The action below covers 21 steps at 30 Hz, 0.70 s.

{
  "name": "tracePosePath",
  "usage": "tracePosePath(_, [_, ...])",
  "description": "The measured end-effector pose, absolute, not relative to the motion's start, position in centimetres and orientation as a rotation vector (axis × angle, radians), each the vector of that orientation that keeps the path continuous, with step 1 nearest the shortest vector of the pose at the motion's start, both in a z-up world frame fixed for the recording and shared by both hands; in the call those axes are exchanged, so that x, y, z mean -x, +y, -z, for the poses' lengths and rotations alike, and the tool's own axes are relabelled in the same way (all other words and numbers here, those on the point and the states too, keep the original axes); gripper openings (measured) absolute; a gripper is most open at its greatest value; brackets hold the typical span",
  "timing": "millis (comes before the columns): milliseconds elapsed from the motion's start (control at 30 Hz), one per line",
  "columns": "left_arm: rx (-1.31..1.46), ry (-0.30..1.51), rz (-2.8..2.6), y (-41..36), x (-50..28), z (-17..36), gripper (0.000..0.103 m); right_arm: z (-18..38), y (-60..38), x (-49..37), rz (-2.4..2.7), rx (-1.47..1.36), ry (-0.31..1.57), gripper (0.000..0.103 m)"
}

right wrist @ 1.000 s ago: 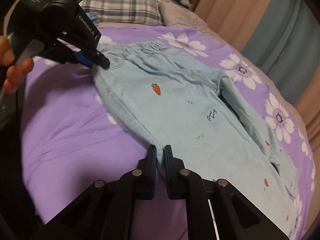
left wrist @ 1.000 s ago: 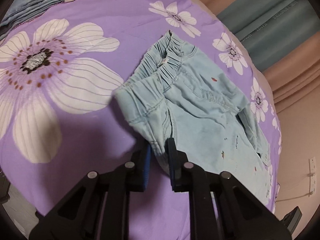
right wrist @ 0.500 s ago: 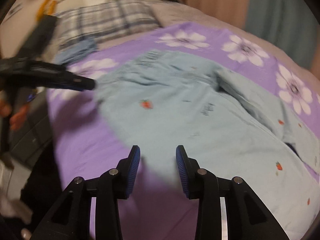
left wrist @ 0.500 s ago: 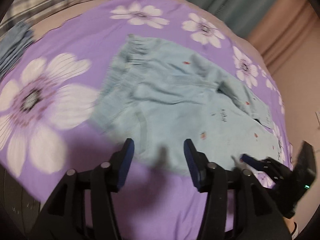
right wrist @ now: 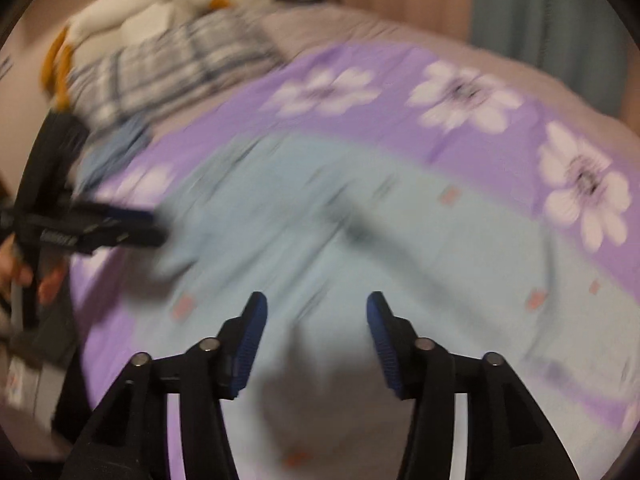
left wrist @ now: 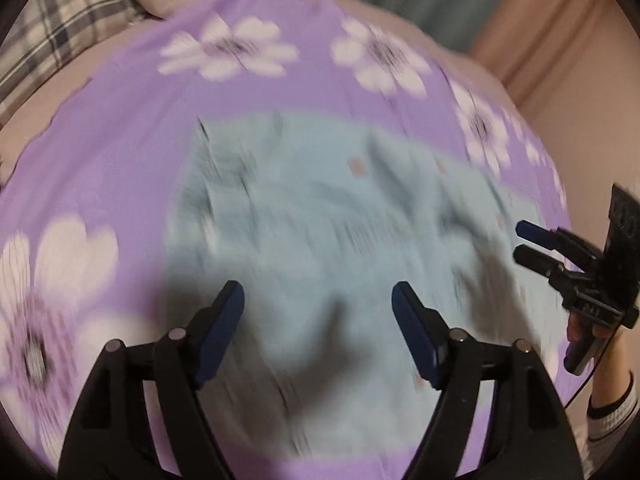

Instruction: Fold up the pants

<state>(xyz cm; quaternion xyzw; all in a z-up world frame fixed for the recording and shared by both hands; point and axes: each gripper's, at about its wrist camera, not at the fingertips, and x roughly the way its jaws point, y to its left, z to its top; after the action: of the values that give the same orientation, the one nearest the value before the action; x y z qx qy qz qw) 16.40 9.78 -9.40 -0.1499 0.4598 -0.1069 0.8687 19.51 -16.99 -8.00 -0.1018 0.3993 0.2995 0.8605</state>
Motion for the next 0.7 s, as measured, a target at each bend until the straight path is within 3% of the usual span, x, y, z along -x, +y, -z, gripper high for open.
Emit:
tracePosePath(133, [0.444,0.962,0.149,14.2,-22.5,11.2,0.075,7.5,-18.0,-28.0,-0.571,0.22,0.805,0.053])
tracePosePath(267, [0.433,0.971,0.129,16.0,-26.2,12.6,0.075,9.9,-17.4,-34.0,-0.536,0.282,0.888,0.053])
tracePosePath(567, [0.343,1.024,0.199,16.5,-29.2,14.3,0.075,14.5,-17.2,-40.2,-0.649,0.297,1.104,0.053])
tracePosePath(600, [0.319,1.027,0.205,16.4,-29.2,14.3,0.065,14.7,-17.1,-40.3,-0.659,0.298,1.11,0.053])
tracePosePath(633, [0.299,1.034,0.227,16.1,-29.3,14.4,0.03,14.7,-17.1,-40.3,-0.67,0.297,1.111,0.051])
tracePosePath(667, [0.311,1.045,0.271,15.6,-29.3,14.3,0.028,14.7,-16.9,-40.1,-0.677,0.301,1.109,0.046])
tracePosePath(700, [0.298,1.037,0.265,15.4,-29.2,14.2,0.026,14.7,-16.8,-39.8,-0.692,0.308,1.101,0.015])
